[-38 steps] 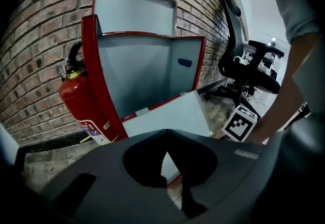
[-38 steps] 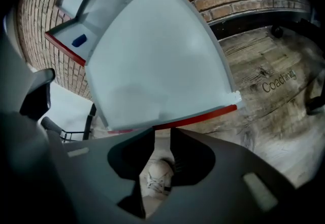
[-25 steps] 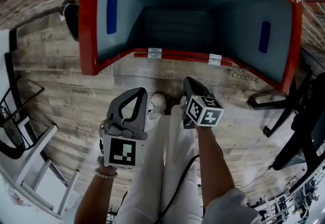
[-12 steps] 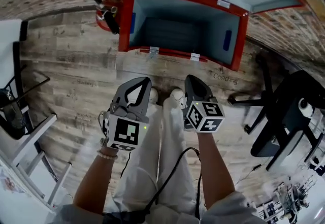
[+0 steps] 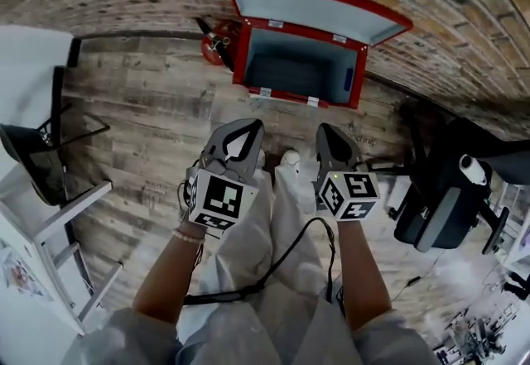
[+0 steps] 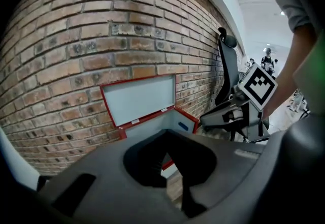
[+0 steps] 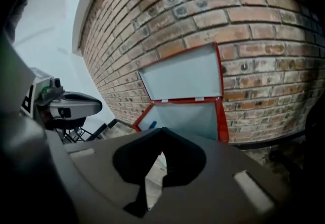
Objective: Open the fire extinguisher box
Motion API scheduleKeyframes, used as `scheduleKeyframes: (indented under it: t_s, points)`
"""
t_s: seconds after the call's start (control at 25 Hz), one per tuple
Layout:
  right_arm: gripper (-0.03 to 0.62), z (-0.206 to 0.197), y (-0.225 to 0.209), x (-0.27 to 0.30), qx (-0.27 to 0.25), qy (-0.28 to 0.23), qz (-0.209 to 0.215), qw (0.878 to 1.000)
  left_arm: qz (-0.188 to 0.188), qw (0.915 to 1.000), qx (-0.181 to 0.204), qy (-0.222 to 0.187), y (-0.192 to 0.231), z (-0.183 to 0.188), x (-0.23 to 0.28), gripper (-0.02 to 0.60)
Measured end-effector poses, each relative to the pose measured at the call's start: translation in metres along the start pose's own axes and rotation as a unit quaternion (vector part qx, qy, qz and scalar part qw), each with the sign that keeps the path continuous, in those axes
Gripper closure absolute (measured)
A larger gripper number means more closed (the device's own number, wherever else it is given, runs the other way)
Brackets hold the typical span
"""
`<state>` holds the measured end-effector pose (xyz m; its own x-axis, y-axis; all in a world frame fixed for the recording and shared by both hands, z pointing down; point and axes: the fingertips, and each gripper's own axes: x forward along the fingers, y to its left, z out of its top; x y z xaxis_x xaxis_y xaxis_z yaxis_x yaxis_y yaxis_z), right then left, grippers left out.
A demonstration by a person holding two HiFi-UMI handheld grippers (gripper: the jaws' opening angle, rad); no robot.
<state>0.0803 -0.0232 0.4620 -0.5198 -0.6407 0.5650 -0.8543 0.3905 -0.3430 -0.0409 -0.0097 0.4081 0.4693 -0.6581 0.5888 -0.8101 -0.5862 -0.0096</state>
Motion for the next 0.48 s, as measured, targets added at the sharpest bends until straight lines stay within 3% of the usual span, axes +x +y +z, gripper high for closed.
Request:
scheduleKeyframes:
  t_s: [0.48]
  points:
    - [0.588,0.133,0.074,-0.103,-0.082,-0.086,0.024,0.993,0.016,0.9986,0.025,-0.045,0.009,0.109,-0.1,0.583]
